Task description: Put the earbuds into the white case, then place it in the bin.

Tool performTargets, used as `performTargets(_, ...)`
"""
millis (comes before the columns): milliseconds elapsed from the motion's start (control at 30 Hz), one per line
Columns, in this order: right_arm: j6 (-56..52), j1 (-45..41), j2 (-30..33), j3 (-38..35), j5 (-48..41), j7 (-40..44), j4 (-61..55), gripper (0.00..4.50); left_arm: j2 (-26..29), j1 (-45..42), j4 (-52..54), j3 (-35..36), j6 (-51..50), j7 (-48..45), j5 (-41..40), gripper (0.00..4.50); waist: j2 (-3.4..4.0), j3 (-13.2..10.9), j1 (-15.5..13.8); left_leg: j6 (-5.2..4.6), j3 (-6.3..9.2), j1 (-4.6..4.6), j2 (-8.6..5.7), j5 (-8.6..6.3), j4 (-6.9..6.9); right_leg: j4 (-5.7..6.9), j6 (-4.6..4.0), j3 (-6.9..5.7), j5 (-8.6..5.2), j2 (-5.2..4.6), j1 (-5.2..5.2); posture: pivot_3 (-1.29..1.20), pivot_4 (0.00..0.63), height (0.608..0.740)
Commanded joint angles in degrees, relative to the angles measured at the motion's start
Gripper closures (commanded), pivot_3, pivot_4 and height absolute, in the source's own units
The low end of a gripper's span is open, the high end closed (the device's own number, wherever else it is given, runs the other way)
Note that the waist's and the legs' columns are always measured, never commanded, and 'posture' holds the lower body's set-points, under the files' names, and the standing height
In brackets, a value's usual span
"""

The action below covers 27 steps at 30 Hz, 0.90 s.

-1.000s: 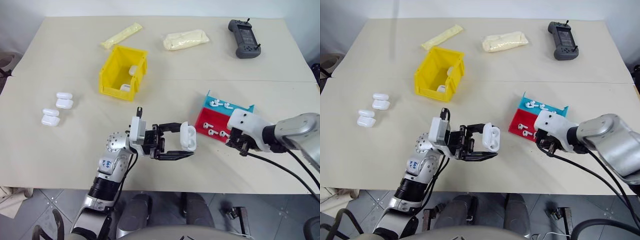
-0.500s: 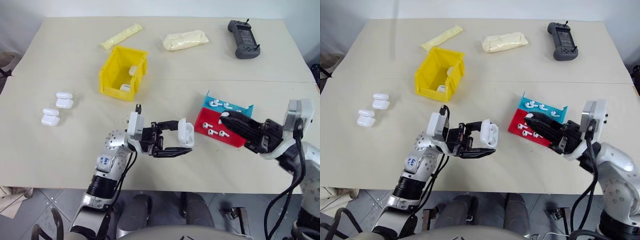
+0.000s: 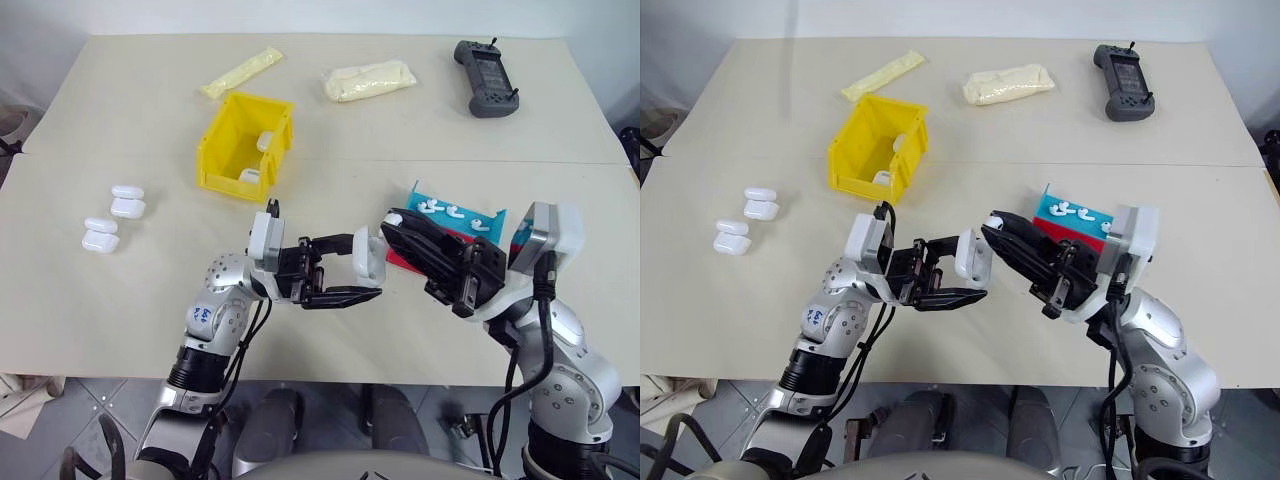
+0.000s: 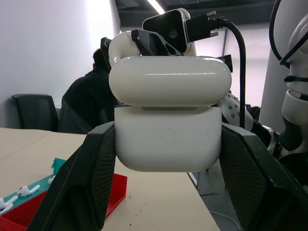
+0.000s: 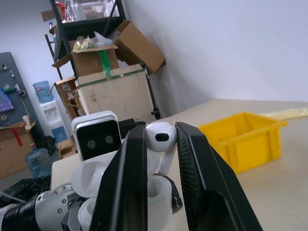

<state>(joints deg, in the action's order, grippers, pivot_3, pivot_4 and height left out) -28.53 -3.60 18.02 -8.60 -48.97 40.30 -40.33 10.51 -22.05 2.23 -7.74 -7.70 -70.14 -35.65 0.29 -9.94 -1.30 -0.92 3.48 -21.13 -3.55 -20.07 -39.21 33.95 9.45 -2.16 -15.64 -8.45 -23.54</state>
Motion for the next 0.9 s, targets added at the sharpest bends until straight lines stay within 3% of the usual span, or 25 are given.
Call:
performTargets(33,2.2,0.2,-0.1,1.8,0.6,-0.8,-1.1,4.01,0.0,-0.7,2.8,0.6,-0.1,0.3,-1.2,1.71,0.00,0.0,0.0,0.00,0.00,0.00,-0.01,0.00,0.00,0.00,0.00,0.00,0.00,0.00,0.00,0.00,0.150,0.740)
performTargets(767,6.6,1.9,3.3,6.2,4.6,1.1,4.7,4.01,-1.5,-2.1,1.5,1.3,1.2,1.6,-0.9,1.71,0.00,0.0,0.0,0.00,0.00,-0.01,-0.12,0.00,0.00,-0.01,0.00,0.00,0.00,0.01,0.00,0.00,0.150,0.740)
performTargets(900,5.0,2.6,6.7,6.1,3.3,3.1,4.9,4.01,-1.9,-2.5,0.9,1.5,1.9,1.5,-0.6,1.71,0.00,0.0,-0.1,0.00,0.00,-0.01,-0.13,0.00,0.00,-0.01,0.00,0.00,0.00,0.01,0.00,0.00,0.150,0.740)
